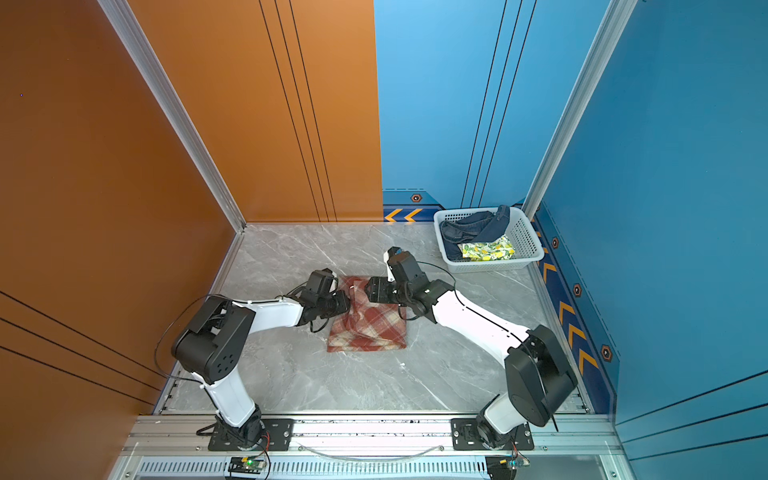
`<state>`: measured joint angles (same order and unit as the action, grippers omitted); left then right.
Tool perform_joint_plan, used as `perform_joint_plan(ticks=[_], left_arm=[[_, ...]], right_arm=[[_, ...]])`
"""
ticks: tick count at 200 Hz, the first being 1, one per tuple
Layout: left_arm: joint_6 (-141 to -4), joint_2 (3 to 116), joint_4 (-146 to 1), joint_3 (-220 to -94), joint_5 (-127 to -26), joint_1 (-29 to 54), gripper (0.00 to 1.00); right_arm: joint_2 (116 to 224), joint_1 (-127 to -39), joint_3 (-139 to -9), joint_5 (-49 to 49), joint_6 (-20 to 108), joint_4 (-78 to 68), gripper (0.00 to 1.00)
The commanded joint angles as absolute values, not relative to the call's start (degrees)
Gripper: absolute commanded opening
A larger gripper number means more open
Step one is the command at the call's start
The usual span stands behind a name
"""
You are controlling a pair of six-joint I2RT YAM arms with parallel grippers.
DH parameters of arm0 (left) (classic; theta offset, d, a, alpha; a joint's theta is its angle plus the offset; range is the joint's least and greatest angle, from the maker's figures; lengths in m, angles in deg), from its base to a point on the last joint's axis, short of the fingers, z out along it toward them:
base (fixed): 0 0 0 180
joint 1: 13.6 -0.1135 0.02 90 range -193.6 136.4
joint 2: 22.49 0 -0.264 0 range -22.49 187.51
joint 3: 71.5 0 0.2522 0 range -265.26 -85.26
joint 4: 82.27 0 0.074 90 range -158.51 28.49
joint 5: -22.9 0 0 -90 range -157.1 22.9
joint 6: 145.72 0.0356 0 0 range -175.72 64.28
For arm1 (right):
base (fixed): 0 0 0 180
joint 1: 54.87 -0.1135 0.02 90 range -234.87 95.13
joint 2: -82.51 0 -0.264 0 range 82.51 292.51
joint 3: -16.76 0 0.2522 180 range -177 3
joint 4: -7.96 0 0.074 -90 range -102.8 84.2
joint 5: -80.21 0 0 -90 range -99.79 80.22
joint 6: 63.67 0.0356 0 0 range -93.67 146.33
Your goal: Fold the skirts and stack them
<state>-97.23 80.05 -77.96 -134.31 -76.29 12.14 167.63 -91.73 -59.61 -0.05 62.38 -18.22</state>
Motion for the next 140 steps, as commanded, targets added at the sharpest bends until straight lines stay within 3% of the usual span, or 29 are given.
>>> perform_joint_plan(ticks=[1, 46, 101, 140], left_arm=[[-99.2, 82.6, -68.7, -130.9, -79.1, 14.2, 0.23], [-99.8, 78.8, -69.0, -129.7, -80.2, 16.3, 0.31], [-99.5, 74.0, -70.0, -124.8, -80.7, 14.2, 0.48], [-98.4, 74.9, -70.9, -124.1, -80.8, 12.9, 0.44]], right_arm=[[165.3, -91.1, -57.4, -5.7, 62.7, -21.5, 0.72], [167.2, -93.9, -59.0, -12.5, 59.9, -26.9, 0.72], [176.4, -103.1, -64.9, -19.4, 58.7, -30.9, 0.70], [183.3, -107.1, -69.3, -22.9, 58.5, -33.5, 0.68]])
